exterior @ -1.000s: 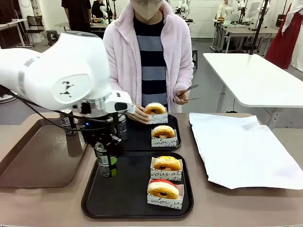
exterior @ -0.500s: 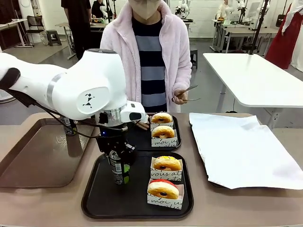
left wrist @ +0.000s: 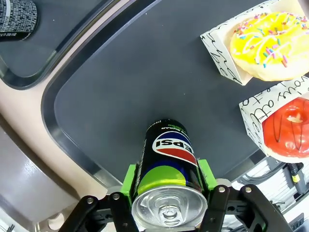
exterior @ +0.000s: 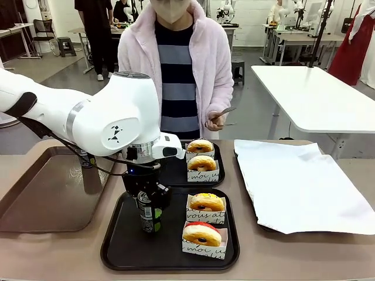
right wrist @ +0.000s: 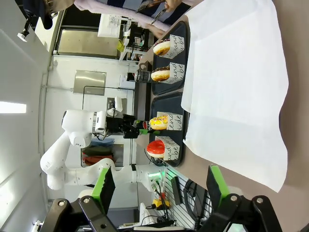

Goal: Set up donuts and drinks on trays.
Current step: Pick up one Pepsi coke from the Handle tray and place it on the Flat Tray without a Pepsi coke.

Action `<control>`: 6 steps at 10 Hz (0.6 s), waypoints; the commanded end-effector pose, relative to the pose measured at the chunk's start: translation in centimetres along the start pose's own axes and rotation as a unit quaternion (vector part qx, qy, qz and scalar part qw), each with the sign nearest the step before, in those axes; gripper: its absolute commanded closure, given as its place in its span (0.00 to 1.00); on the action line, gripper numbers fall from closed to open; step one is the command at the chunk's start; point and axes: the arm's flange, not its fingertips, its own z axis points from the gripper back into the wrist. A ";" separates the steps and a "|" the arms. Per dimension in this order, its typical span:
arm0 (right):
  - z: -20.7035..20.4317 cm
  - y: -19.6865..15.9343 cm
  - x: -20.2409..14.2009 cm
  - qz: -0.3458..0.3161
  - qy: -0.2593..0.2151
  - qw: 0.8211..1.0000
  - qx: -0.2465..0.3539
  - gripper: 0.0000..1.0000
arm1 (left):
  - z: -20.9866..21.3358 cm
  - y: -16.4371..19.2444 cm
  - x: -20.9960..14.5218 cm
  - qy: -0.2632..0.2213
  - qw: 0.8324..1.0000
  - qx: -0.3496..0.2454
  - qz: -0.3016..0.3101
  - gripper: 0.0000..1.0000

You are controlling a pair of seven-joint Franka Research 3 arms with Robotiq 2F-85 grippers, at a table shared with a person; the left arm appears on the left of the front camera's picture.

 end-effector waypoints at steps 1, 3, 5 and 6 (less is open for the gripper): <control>0.0 0.0 0.0 0.000 -0.002 1.000 0.007 0.00 | 0.0 -0.2 -0.1 -0.011 1.000 0.008 -0.004 0.00; 0.0 0.0 0.0 0.000 -0.002 1.000 0.007 0.00 | 0.4 -0.2 -0.6 -0.014 1.000 0.008 -0.010 0.00; 0.0 0.0 0.0 0.000 -0.002 1.000 0.007 0.00 | 1.2 -0.4 -0.8 -0.011 1.000 -0.002 -0.015 0.00; 0.0 0.0 0.0 0.000 -0.002 1.000 0.007 0.00 | 1.5 -0.7 -1.4 -0.013 1.000 0.000 -0.012 0.01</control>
